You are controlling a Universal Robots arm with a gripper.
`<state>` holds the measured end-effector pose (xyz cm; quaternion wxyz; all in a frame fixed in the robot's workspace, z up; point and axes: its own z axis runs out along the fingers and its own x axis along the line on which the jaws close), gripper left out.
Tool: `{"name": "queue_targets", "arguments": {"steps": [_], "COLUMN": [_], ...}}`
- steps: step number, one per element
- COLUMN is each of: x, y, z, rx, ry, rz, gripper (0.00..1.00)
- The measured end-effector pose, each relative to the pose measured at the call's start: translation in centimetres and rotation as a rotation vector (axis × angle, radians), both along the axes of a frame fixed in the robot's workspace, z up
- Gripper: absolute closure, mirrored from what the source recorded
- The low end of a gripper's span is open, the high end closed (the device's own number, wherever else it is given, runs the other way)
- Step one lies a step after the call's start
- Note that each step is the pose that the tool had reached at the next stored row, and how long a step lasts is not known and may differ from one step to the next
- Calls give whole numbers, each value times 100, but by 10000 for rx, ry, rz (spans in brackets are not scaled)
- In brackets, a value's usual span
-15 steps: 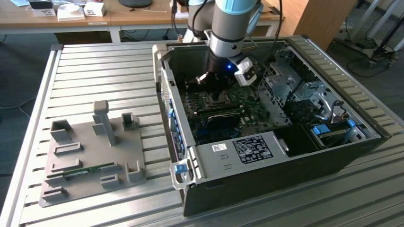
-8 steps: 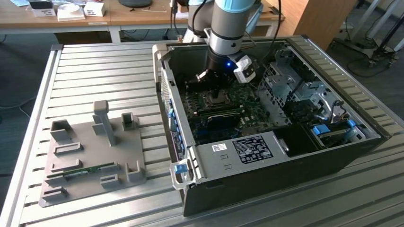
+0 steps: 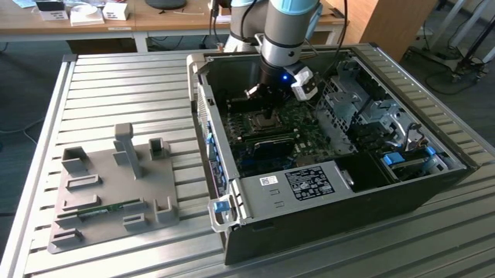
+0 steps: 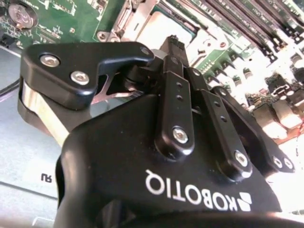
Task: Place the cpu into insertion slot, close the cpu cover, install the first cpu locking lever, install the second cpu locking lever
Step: 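Install the second cpu locking lever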
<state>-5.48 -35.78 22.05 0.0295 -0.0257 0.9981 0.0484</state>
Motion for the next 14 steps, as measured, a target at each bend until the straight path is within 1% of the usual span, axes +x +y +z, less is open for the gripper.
{"name": "queue_targets", "arguments": {"steps": [4, 14], "x": [3, 3], "y": [4, 12], "z": [0, 7], "rx": [0, -3], "ry": [1, 0], "rz": [-168, -172], "gripper": [89, 89]}}
